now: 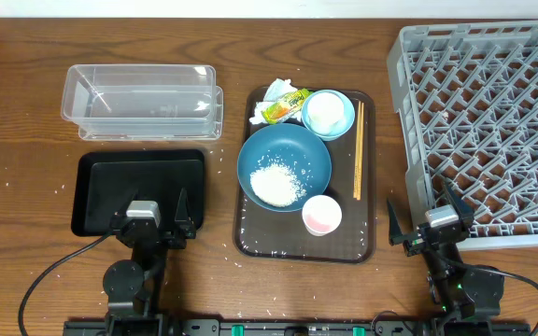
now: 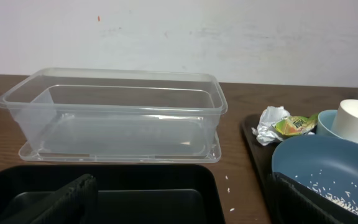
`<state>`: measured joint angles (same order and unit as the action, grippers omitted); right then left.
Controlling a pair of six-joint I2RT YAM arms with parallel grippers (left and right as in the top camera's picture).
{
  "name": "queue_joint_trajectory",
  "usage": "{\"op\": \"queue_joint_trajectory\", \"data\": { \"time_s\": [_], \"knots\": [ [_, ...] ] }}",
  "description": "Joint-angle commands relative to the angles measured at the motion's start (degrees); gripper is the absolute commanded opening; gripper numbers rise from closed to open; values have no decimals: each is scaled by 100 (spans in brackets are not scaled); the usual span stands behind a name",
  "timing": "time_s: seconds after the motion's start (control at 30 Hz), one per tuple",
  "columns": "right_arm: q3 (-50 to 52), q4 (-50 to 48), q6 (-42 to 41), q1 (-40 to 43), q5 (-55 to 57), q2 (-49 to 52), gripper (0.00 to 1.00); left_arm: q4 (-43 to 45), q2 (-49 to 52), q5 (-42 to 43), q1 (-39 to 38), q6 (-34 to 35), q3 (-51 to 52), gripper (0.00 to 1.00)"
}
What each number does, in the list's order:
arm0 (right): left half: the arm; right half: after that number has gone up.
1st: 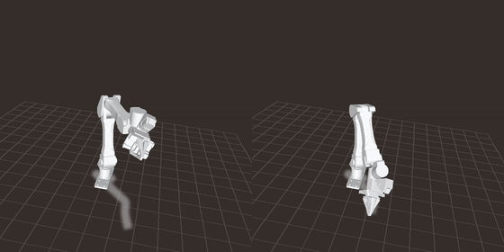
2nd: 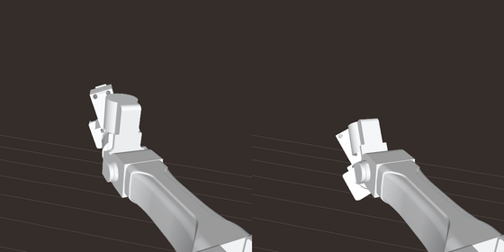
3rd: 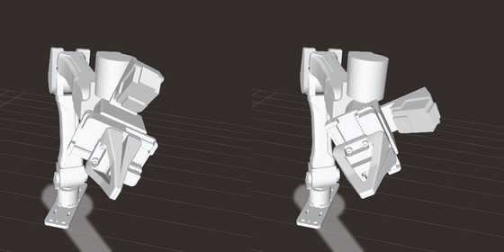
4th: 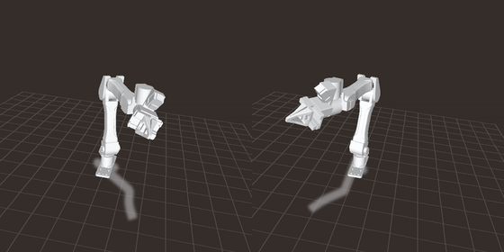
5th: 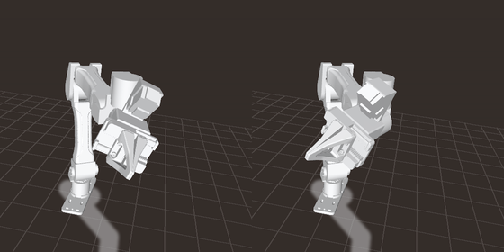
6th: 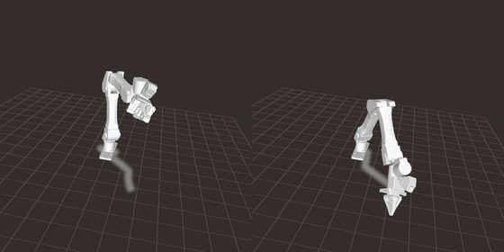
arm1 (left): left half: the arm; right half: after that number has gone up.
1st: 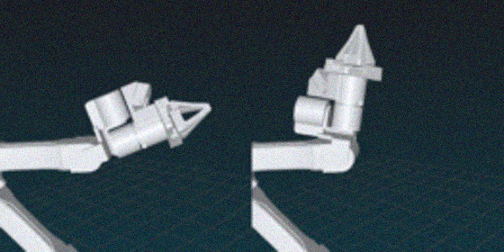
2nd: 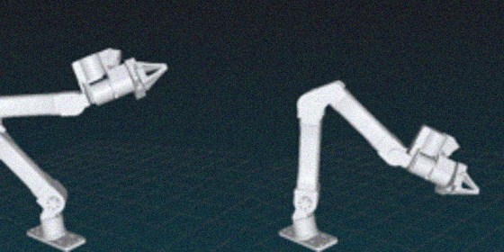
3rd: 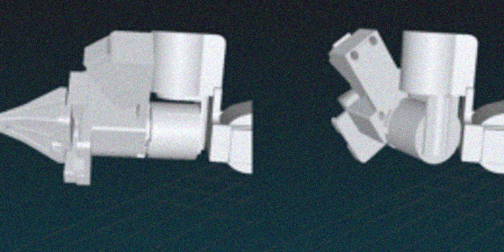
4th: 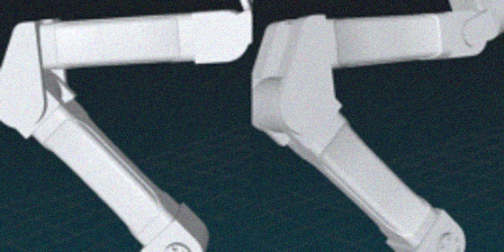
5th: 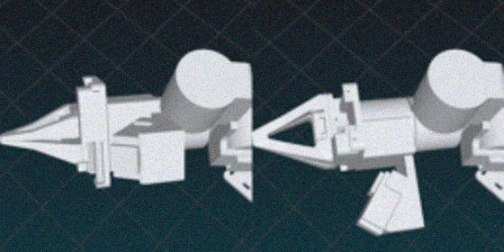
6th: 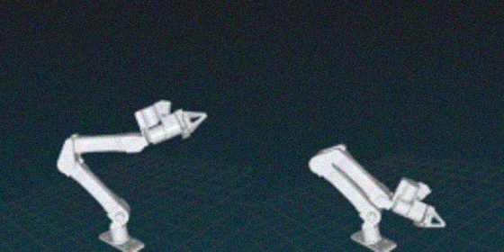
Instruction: Sort waste into correct bins and load items into the dishwasher rack
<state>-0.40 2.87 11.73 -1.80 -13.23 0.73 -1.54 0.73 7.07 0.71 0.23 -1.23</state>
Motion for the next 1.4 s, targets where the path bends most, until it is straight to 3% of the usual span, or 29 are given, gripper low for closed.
{"op": "queue_joint_trajectory", "data": {
  "time_s": [0.0, 0.77, 0.83, 1.0, 1.17, 1.23, 1.37],
  "knots": [
    [7, 33, 76, 50, 33, 11, 99, -203, -39, -4, 28, 92, 101, 89],
    [7, 33, 76, 50, 33, 11, 99, -153, -39, 2, 28, 96, 101, 89],
    [7, 33, 76, 50, 33, 11, 99, -68, -39, 407, 17, 457, 98, 89],
    [7, 33, 76, 50, 33, 11, 99, -24, -39, 2796, 17, 2319, 96, 89],
    [7, 33, 76, 50, 33, 11, 99, 317, -39, 3110, 17, 3888, 96, 89],
    [7, 33, 76, 50, 33, 11, 99, 1003, -39, 3176, 17, 4544, 96, 89],
    [7, 33, 76, 50, 33, 11, 99, 2205, -26, 3410, 17, 4640, -39, 89]
  ]
}}
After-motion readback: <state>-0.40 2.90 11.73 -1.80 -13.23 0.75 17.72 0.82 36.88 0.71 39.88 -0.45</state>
